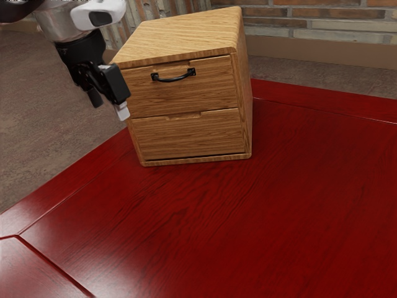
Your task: Pull the drawer handle with one arm to open the drawer
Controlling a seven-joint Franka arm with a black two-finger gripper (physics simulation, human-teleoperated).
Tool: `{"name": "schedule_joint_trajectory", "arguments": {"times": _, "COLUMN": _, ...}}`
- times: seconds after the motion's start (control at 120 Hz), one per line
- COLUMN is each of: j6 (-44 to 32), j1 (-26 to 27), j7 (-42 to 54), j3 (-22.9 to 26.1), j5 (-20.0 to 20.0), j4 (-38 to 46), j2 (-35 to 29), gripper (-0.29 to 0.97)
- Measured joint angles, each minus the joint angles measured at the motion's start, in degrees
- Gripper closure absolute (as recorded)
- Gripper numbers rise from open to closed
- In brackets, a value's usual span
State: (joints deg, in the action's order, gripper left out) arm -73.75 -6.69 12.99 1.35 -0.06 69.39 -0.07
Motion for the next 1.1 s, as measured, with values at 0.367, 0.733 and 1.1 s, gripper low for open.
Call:
{"name": "schedule_joint_trajectory", "arguments": {"times": 0.367, "j6": -5.48, "j1": 9.56, "j7": 17.86, "j3": -1.96, "j5": -0.89, "j4": 1.90, "j2": 0.32, "gripper": 0.00}}
{"name": "schedule_joint_trajectory", "arguments": {"times": 0.733, "j6": -21.50, "j1": -4.06, "j7": 45.68, "j3": -5.06, "j5": 0.38, "j4": 14.84, "j2": -10.83, "gripper": 0.00}}
{"name": "schedule_joint_trajectory", "arguments": {"times": 1.1, "j6": -32.96, "j1": -7.56, "j7": 64.53, "j3": -3.43, "j5": 1.18, "j4": 13.66, "j2": -3.61, "gripper": 0.00}}
